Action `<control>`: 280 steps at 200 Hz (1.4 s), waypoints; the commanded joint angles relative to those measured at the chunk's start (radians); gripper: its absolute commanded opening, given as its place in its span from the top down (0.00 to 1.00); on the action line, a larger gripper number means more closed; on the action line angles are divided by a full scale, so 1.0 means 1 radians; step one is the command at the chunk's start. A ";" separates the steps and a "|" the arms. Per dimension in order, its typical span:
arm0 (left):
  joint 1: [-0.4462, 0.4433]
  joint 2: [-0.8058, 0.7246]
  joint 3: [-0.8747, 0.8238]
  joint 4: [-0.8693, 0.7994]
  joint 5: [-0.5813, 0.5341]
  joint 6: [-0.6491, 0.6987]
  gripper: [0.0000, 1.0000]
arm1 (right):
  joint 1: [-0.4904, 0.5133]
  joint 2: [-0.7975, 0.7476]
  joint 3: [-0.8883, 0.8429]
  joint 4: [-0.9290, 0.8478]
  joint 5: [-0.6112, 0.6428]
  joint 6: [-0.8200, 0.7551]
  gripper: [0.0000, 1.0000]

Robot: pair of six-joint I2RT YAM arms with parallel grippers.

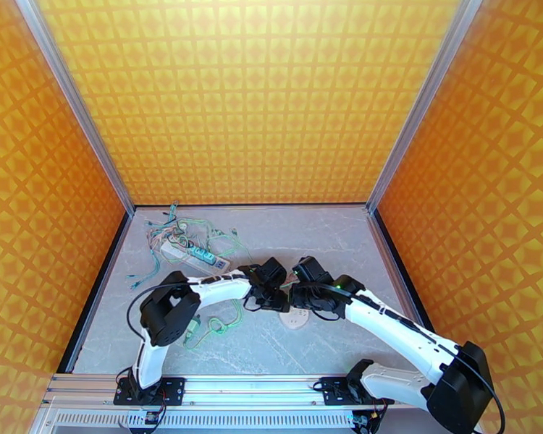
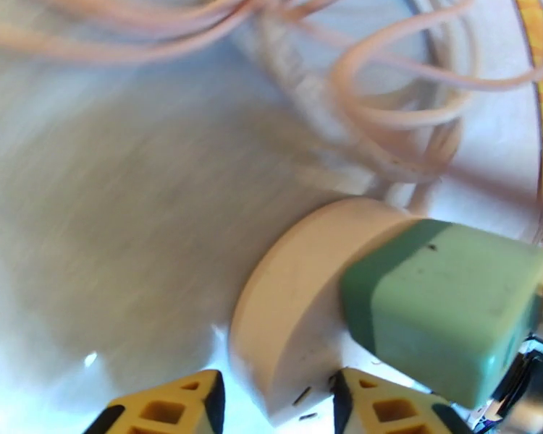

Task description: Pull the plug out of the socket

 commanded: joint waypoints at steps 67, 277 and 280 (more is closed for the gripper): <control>0.109 -0.367 -0.189 -0.136 -0.127 -0.032 0.26 | -0.003 0.031 0.033 0.154 -0.180 0.000 0.79; 0.383 -0.983 -0.483 -0.237 -0.277 -0.025 0.00 | 0.191 0.535 0.163 0.366 -0.413 0.122 0.60; 0.382 -0.982 -0.480 -0.238 -0.276 -0.026 0.00 | 0.191 0.534 0.165 0.357 -0.408 0.118 0.58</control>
